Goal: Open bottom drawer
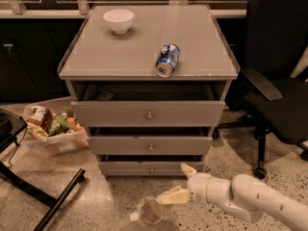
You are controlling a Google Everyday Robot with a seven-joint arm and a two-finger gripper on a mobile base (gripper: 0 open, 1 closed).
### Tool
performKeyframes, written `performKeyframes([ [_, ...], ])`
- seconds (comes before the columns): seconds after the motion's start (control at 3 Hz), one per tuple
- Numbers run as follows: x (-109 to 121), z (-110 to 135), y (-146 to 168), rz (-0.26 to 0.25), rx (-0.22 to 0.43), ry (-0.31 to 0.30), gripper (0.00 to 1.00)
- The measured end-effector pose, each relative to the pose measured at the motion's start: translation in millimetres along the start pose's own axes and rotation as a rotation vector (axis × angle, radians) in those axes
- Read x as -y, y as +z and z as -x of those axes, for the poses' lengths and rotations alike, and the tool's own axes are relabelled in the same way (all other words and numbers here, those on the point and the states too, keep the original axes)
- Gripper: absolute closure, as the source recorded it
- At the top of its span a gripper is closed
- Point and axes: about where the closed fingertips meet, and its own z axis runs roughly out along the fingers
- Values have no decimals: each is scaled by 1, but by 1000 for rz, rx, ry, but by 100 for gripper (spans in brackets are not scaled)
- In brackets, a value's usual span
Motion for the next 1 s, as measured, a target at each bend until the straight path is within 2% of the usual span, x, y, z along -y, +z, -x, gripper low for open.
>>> performKeyframes([
  [0.33, 48, -11, 21, -92, 118, -54, 0],
  [0.67, 89, -41, 59, -103, 179, -72, 0],
  [1.0, 114, -90, 108, -75, 142, -14, 0],
])
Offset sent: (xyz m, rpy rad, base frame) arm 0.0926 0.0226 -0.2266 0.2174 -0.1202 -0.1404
